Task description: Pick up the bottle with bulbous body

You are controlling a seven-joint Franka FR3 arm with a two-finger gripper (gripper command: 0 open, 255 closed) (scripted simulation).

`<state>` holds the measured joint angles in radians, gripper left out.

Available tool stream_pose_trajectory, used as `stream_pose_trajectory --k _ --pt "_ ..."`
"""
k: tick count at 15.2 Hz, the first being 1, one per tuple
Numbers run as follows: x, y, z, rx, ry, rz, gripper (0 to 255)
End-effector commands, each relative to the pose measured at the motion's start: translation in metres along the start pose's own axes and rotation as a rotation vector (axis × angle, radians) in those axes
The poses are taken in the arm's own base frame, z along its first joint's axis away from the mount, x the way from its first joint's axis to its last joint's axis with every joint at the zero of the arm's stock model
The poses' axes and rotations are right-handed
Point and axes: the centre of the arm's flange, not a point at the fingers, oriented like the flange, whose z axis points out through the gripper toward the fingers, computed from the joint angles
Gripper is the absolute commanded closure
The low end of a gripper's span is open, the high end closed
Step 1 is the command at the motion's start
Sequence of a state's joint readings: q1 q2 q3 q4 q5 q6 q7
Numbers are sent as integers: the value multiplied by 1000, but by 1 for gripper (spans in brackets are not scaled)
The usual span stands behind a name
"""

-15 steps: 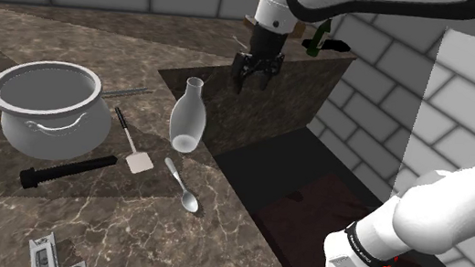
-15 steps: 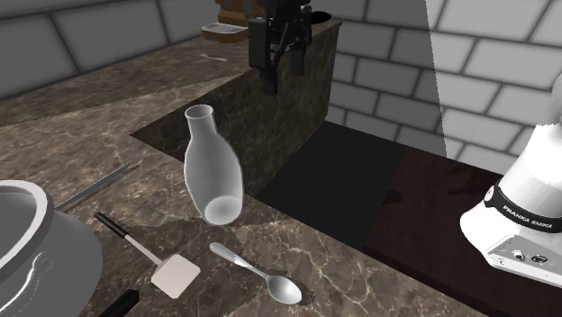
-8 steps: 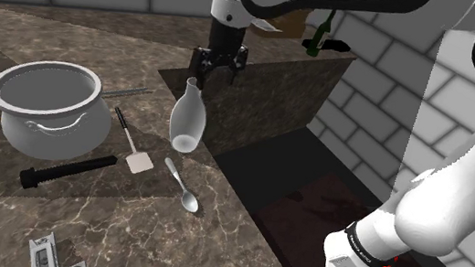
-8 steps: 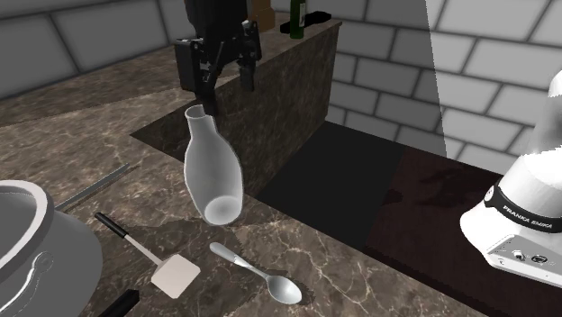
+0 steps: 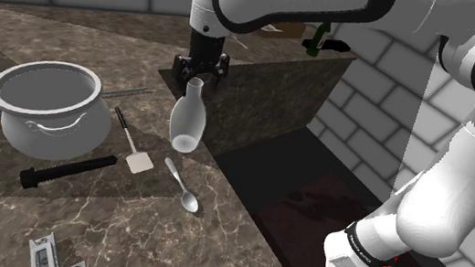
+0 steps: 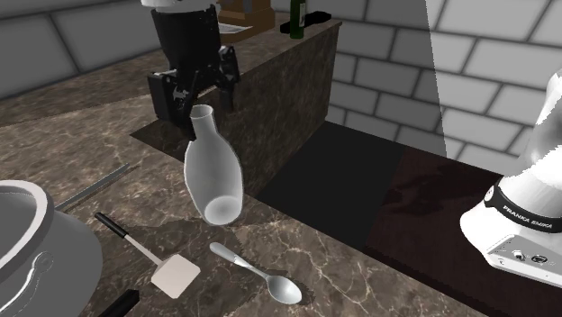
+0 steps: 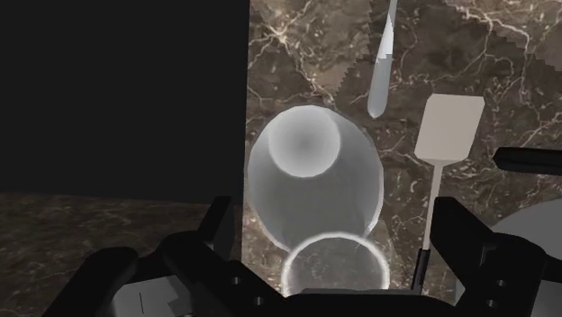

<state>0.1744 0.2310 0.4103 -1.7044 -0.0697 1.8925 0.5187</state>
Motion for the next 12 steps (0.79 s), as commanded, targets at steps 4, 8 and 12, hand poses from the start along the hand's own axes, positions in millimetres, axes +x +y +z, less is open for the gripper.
stream_pose_trajectory --k 4,8,12 --pt "0 0 14 0 0 0 0" --pt "0 0 14 0 0 0 255" --pt "0 0 14 0 0 0 255"
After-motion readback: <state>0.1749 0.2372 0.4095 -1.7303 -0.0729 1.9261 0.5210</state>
